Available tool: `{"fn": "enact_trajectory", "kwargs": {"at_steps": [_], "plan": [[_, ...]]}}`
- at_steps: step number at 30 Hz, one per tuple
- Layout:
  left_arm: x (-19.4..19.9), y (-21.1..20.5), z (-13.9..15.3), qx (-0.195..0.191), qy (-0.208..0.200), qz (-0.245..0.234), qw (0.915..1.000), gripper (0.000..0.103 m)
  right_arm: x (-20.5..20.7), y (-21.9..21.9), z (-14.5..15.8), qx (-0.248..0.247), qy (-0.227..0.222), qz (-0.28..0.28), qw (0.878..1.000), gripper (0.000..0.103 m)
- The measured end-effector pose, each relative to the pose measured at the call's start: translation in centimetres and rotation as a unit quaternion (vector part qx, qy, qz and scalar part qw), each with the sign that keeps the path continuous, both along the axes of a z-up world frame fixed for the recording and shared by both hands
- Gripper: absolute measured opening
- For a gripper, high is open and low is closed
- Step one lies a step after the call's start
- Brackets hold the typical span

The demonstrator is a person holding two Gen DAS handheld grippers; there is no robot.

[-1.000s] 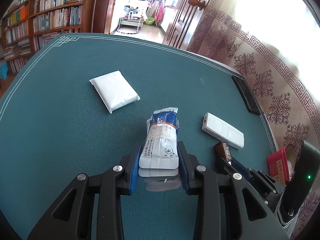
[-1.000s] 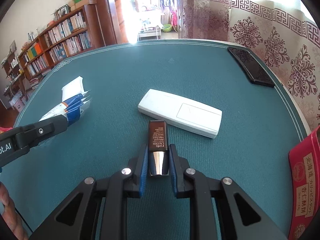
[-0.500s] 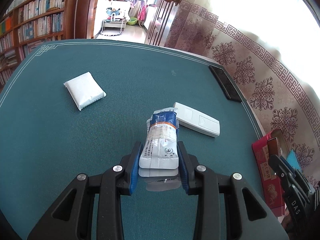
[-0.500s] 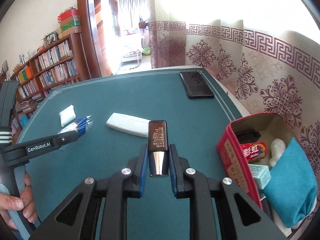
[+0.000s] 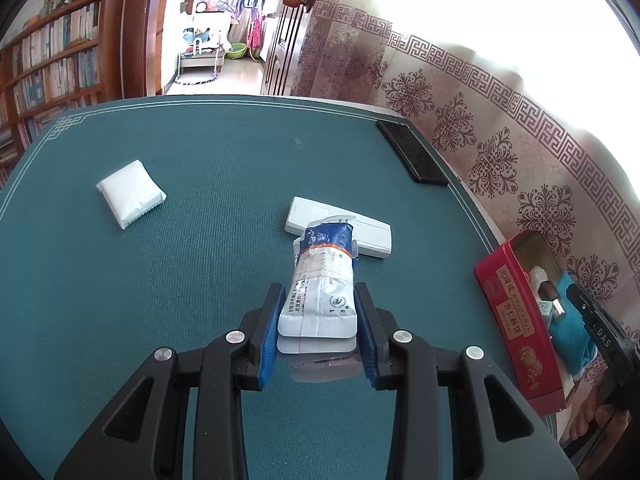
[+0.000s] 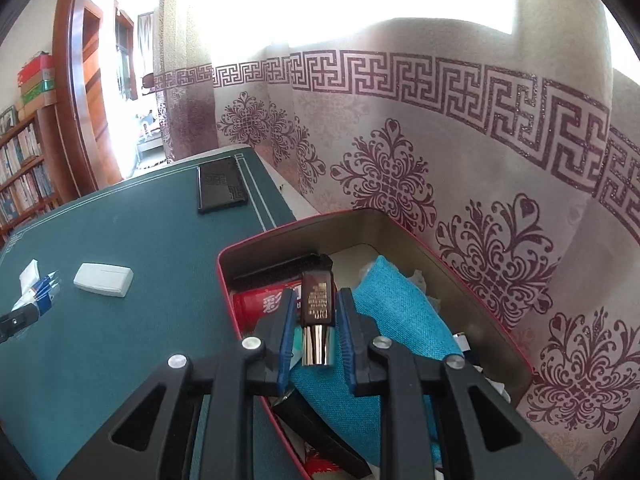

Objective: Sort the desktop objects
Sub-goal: 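Carry the brown bottle into the tin box and open the right tool, then carry the tube packets into the tin box and open the left tool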

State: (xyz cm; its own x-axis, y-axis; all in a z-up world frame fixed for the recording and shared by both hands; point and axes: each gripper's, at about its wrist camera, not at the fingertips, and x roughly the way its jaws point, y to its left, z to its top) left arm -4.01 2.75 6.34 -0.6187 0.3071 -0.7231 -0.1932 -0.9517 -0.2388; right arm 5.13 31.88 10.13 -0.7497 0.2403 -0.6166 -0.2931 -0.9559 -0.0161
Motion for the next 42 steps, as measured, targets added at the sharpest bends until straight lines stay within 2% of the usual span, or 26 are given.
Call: {"fn": "enact_trajectory", "kwargs": {"at_steps": [5, 6, 10, 14, 16, 22, 28, 37, 42], "plan": [[0.5, 1.1, 0.2, -0.003, 0.004, -0.02, 0.9998, 0.037, 3.1, -1.2, -0.3, -0.004, 0.017, 0.02, 1.0, 0.023], [0.5, 1.3, 0.2, -0.001, 0.003, -0.024, 0.9997, 0.037, 3.7, -1.4, -0.5, -0.009, 0.02, 0.023, 0.999, 0.025], [1.0, 2.2, 0.5, 0.005, 0.003, -0.04, 0.9992, 0.037, 6.3, -2.2, -1.7, -0.032, 0.026, 0.037, 0.998, 0.046], [1.7, 3.8, 0.9, 0.006, 0.003, -0.062, 0.998, 0.037, 8.0, -3.0, -3.1, -0.051, 0.016, 0.055, 0.997, 0.048], [2.1, 4.9, 1.2, 0.009, 0.002, -0.078, 0.9969, 0.037, 8.6, -3.4, -3.5, -0.055, 0.016, 0.063, 0.996, 0.053], [3.3, 8.9, 2.3, 0.007, 0.002, -0.128, 0.9918, 0.037, 9.4, -4.1, -4.0, -0.068, 0.017, 0.084, 0.994, 0.06], [3.9, 13.3, 3.5, 0.014, 0.0, -0.165, 0.9862, 0.037, 9.5, -3.3, -4.7, -0.104, 0.016, 0.088, 0.991, 0.069], [4.8, 20.9, 5.0, 0.002, 0.024, -0.219, 0.9755, 0.037, 9.8, -3.7, -5.6, -0.114, 0.004, 0.105, 0.988, 0.074], [4.5, 24.4, 4.8, -0.023, 0.02, -0.248, 0.9683, 0.038, 9.7, -2.4, -6.3, -0.156, -0.003, 0.097, 0.983, 0.074]]}}
